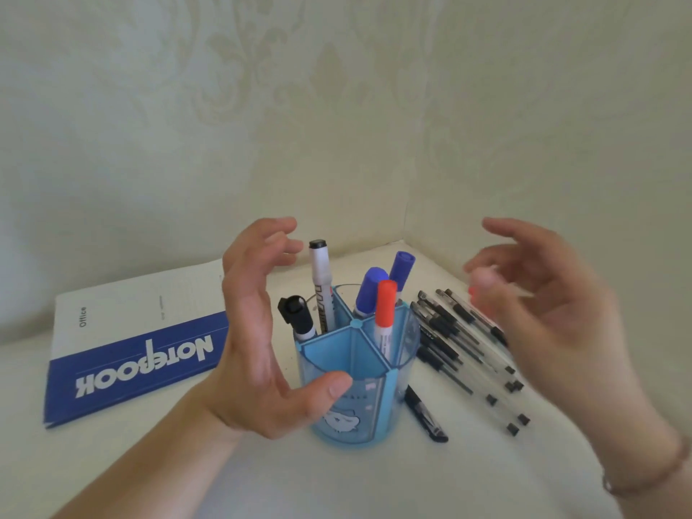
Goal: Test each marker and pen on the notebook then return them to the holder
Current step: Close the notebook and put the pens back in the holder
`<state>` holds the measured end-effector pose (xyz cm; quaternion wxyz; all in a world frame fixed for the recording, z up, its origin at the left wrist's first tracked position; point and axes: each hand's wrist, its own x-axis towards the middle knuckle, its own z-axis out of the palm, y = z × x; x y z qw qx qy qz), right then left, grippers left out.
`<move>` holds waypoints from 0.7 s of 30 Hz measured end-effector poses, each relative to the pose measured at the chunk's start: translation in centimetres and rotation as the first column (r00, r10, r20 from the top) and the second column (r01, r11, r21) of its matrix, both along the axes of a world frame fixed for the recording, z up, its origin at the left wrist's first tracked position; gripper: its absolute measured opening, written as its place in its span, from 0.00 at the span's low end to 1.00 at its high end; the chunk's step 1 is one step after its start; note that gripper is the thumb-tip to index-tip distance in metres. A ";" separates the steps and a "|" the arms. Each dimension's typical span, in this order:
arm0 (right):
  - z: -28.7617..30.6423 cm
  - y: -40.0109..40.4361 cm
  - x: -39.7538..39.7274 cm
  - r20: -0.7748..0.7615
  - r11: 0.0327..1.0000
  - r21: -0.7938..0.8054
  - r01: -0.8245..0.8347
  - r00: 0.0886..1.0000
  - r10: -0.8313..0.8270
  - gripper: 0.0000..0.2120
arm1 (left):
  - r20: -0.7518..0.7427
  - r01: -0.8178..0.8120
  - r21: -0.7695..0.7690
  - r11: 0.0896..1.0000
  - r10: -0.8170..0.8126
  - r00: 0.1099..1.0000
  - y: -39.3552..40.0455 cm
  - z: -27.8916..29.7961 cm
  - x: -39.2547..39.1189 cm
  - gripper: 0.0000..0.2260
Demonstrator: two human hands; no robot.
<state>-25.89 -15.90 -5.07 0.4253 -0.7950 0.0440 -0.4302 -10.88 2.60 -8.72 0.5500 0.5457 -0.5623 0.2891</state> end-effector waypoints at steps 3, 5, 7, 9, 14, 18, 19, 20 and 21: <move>-1.2 -5.3 0.6 -0.352 0.895 -0.257 0.364 0.828 -0.437 0.11 | 0.000 -0.024 0.027 0.999 0.024 1.000 0.2 -0.1 0.1 0.36; -2.7 -7.9 1.1 -0.565 0.820 -0.439 0.368 0.596 -0.570 0.12 | 0.006 -0.028 0.035 0.999 0.028 1.000 0.0 -0.2 0.0 0.38; -3.8 -8.4 1.5 -0.632 0.777 -0.532 0.336 0.453 -0.629 0.12 | 0.016 -0.020 0.006 1.000 0.020 1.000 -0.2 -0.3 0.0 0.39; -4.0 -8.2 1.7 -0.613 0.730 -0.591 0.342 0.398 -0.683 0.10 | 0.038 -0.015 -0.023 1.000 0.016 0.999 -0.2 -0.3 0.0 0.36; -3.8 -7.3 1.9 -0.668 0.737 -0.627 0.251 0.312 -0.675 0.10 | 0.038 -0.034 0.005 0.999 0.034 0.999 0.2 0.1 0.1 0.34; -3.6 -7.2 1.7 -0.756 0.798 -0.575 0.181 0.256 -0.602 0.16 | 0.040 -0.041 0.022 0.999 0.041 0.998 0.2 0.1 -0.2 0.36; -3.6 -7.2 1.7 -0.762 0.807 -0.559 0.192 0.266 -0.591 0.15 | 0.049 -0.033 0.019 0.999 0.032 0.998 0.2 0.1 -0.2 0.36; -3.5 -7.2 1.7 -0.759 0.811 -0.545 0.212 0.288 -0.584 0.14 | 0.054 -0.022 0.020 1.000 0.021 0.998 0.1 0.0 -0.2 0.37; -3.4 -7.2 1.6 -0.737 0.810 -0.536 0.237 0.337 -0.587 0.13 | 0.055 -0.014 0.024 1.000 0.013 0.998 0.1 0.0 -0.1 0.37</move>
